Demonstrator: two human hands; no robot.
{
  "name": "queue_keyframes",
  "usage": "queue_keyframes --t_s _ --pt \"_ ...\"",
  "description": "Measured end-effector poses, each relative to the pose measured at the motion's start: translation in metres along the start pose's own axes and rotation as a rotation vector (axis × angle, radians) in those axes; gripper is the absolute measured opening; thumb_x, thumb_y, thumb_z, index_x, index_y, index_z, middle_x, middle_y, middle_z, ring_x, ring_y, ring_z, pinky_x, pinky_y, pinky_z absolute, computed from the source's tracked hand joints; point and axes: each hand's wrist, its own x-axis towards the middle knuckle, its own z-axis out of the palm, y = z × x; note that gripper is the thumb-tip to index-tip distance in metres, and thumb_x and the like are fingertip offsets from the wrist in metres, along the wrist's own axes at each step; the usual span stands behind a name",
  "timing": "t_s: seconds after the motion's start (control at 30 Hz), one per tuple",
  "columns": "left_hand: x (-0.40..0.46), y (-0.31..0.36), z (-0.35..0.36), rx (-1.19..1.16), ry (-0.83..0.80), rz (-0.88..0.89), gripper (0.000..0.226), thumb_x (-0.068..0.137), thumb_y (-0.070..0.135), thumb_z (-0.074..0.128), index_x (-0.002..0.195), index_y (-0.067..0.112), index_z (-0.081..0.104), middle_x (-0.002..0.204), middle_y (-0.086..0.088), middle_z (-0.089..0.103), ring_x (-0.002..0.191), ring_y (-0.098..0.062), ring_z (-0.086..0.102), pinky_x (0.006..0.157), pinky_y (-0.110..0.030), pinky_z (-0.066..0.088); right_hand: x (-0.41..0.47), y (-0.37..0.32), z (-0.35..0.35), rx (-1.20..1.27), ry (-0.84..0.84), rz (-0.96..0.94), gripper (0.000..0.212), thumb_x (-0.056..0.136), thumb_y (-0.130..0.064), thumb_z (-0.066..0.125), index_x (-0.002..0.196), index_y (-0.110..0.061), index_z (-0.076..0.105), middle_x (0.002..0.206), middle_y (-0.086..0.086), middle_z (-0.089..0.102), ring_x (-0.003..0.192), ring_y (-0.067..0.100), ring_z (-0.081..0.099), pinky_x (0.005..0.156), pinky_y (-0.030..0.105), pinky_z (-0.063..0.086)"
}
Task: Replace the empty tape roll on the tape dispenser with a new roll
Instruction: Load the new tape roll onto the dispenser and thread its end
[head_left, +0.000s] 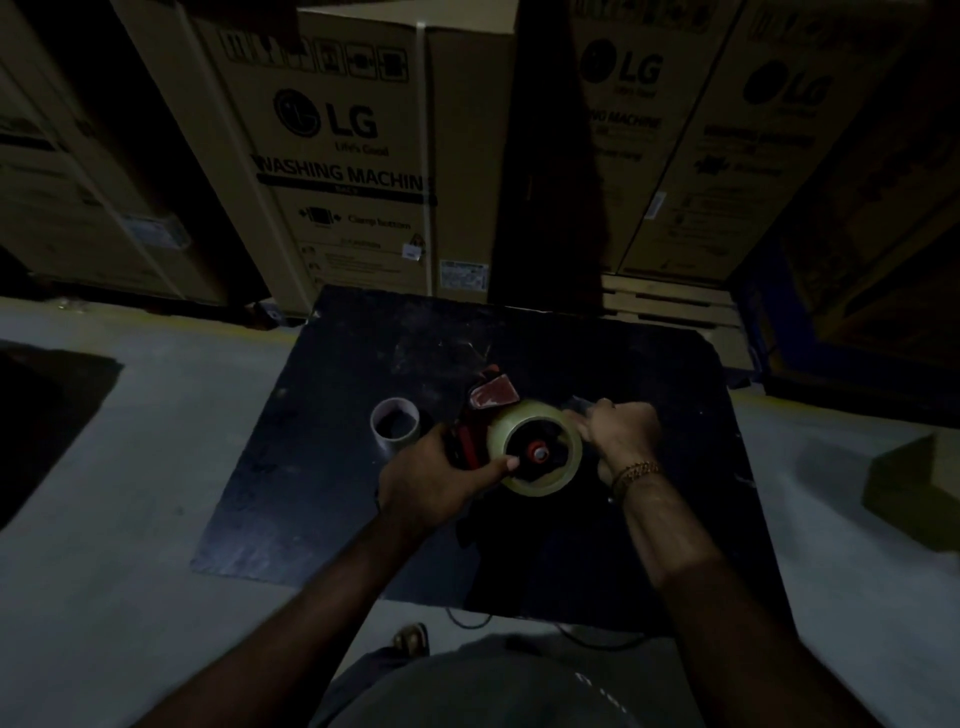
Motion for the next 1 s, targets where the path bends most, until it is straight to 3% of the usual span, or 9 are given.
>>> queue_keyframes --t_s 0.13,0.2,0.3,0.37,0.5,0.6,0.67,0.8,1.0 --pt "-0.004 -0.003 0.001 0.004 0.034 0.012 0.089 0.05 0.107 0.06 0.108 0.041 0.062 0.103 0.016 0.075 0.1 -0.012 0.072 0.083 -0.036 0.06 -0.011 0.0 0.0 0.261 -0.099 0.133 0.02 0.101 0.002 0.048 0.101 0.011 0.066 0.088 0.023 0.076 0.062 0.024 0.078 0.05 0.029 0.061" --pt "-0.006 -0.004 0.001 0.005 0.058 0.011 0.088 0.051 0.107 0.06 0.109 0.04 0.061 0.102 0.017 0.075 0.1 -0.012 0.073 0.082 -0.035 0.059 -0.013 -0.001 -0.001 0.32 -0.115 0.148 0.018 0.101 0.005 0.047 0.096 0.012 0.063 0.091 0.024 0.073 0.062 0.025 0.077 0.047 0.028 0.061" --pt "-0.011 -0.005 -0.001 -0.002 0.107 0.022 0.085 0.055 0.103 0.062 0.112 0.041 0.061 0.106 0.017 0.075 0.102 -0.012 0.073 0.08 -0.031 0.055 -0.017 -0.007 -0.004 0.419 -0.192 0.151 0.026 0.1 0.007 0.046 0.076 0.0 0.054 0.092 0.024 0.069 0.073 0.028 0.075 0.059 0.03 0.066" --pt "-0.014 -0.004 -0.003 -0.012 0.141 0.04 0.082 0.057 0.102 0.064 0.113 0.041 0.06 0.108 0.017 0.075 0.104 -0.012 0.073 0.082 -0.031 0.056 -0.016 -0.01 -0.006 0.446 -0.258 0.166 0.024 0.1 0.006 0.046 0.078 -0.001 0.053 0.095 0.023 0.067 0.079 0.028 0.074 0.064 0.031 0.066" --pt "-0.016 -0.005 -0.002 -0.039 0.156 0.046 0.077 0.06 0.1 0.064 0.112 0.043 0.059 0.106 0.018 0.074 0.104 -0.012 0.073 0.084 -0.033 0.058 -0.008 -0.018 -0.01 0.538 -0.386 0.271 0.019 0.102 0.009 0.04 0.112 0.008 0.056 0.105 0.026 0.061 0.093 0.032 0.068 0.069 0.034 0.063" --pt "-0.014 -0.005 -0.005 -0.01 0.149 0.023 0.077 0.058 0.104 0.06 0.103 0.042 0.054 0.098 0.017 0.069 0.102 -0.015 0.072 0.084 -0.037 0.058 -0.006 -0.024 -0.012 0.508 -0.454 0.268 0.028 0.11 -0.01 0.042 0.131 0.007 0.047 0.123 0.029 0.059 0.107 0.037 0.067 0.094 0.042 0.058" --pt "-0.011 -0.005 -0.007 0.037 0.155 0.031 0.075 0.056 0.104 0.058 0.095 0.041 0.047 0.089 0.017 0.061 0.097 -0.017 0.071 0.081 -0.039 0.058 -0.006 -0.027 -0.011 0.39 -0.497 0.205 0.028 0.108 -0.023 0.054 0.123 0.001 0.052 0.121 0.024 0.059 0.11 0.033 0.067 0.1 0.041 0.056" --pt "-0.01 -0.006 -0.007 0.032 0.157 0.035 0.074 0.055 0.104 0.06 0.094 0.041 0.049 0.088 0.018 0.061 0.094 -0.016 0.07 0.078 -0.036 0.057 -0.008 -0.022 -0.004 0.218 -0.41 0.078 0.002 0.095 0.007 0.066 0.096 0.008 0.067 0.122 0.024 0.068 0.103 0.027 0.07 0.093 0.033 0.056" --pt "-0.009 -0.005 -0.005 -0.021 0.092 -0.002 0.079 0.053 0.105 0.06 0.098 0.041 0.056 0.092 0.016 0.071 0.09 -0.014 0.07 0.082 -0.039 0.061 -0.007 -0.022 -0.004 0.269 -0.364 0.153 0.008 0.09 0.016 0.064 0.088 0.008 0.066 0.101 0.019 0.069 0.091 0.024 0.07 0.068 0.028 0.059"
